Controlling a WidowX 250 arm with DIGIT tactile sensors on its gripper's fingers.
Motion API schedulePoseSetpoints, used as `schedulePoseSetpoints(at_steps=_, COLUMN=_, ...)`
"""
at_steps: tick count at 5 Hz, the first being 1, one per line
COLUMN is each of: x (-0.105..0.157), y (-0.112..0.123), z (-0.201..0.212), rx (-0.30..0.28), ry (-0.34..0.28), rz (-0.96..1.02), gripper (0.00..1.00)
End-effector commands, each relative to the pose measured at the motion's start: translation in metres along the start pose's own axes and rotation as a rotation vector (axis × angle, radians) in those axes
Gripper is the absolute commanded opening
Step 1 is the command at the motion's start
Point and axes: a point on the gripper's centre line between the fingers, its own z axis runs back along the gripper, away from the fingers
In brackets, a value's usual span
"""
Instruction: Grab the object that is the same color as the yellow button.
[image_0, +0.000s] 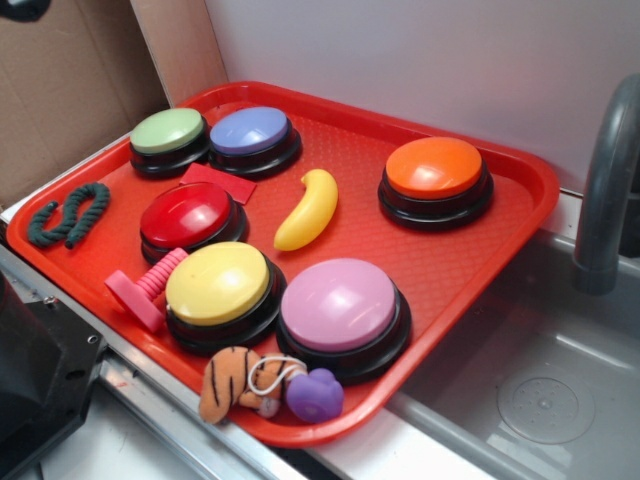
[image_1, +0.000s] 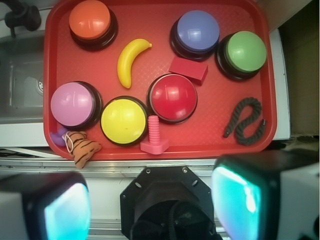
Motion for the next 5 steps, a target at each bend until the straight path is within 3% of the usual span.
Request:
schedulePoseSetpoints(at_steps=1, x=0.0, y=0.0, z=0.0, rx=0.0, ry=0.0, rz=0.0, gripper=1.0)
schedulePoseSetpoints(at_steps=4, x=0.052, y=-0.02, z=-0.057, rx=0.064, ry=-0.071, rz=0.129, gripper=1.0)
schedulePoseSetpoints(at_steps=5, x=0.069, y=-0.026, z=-0.081, rx=0.034, ry=-0.105, rz=0.12, gripper=1.0)
